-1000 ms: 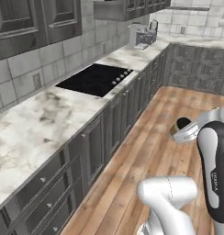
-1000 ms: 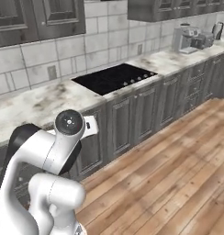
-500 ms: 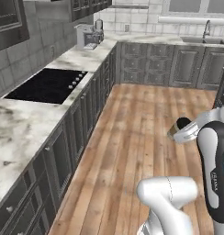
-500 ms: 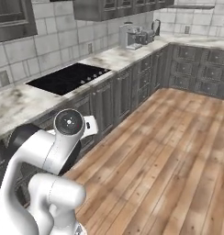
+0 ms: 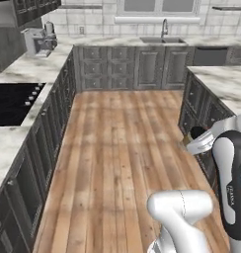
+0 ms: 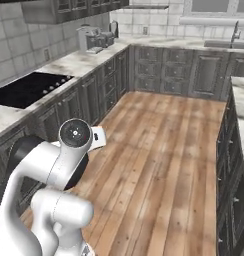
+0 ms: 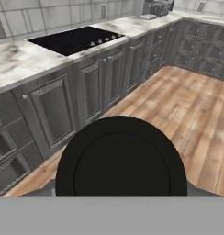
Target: Move the drinks to the dining counter.
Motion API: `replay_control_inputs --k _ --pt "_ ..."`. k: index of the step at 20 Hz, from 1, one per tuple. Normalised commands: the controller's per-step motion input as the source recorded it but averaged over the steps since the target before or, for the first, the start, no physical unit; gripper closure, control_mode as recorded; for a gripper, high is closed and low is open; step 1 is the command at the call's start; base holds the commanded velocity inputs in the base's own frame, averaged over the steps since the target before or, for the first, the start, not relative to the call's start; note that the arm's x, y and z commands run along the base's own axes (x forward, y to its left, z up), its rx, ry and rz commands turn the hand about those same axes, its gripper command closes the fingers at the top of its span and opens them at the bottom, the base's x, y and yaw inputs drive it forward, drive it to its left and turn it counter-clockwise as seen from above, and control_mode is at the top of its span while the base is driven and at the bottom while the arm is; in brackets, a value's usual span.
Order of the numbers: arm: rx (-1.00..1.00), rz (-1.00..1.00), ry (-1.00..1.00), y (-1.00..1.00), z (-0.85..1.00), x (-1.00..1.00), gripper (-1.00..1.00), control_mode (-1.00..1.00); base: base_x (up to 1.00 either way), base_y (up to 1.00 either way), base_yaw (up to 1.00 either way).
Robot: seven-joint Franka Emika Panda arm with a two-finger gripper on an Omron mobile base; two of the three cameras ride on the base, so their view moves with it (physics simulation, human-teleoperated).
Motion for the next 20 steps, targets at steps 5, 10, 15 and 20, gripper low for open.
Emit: replay_control_inputs --k 5,10,15,20 --pt "0.00 0.00 0.00 0.00 0.00 0.00 1.00 1.00 0.00 -0.30 -0.43" --pt "0.00 0.00 0.00 0.00 0.00 0.00 1.00 1.00 0.00 -0.24 -0.36" --pt "0.00 0.00 0.00 0.00 0.00 0.00 1.00 1.00 0.19 -0.34 -0.10" --pt "0.00 0.00 0.00 0.00 0.00 0.00 1.00 1.00 0.28 -0.76 0.00"
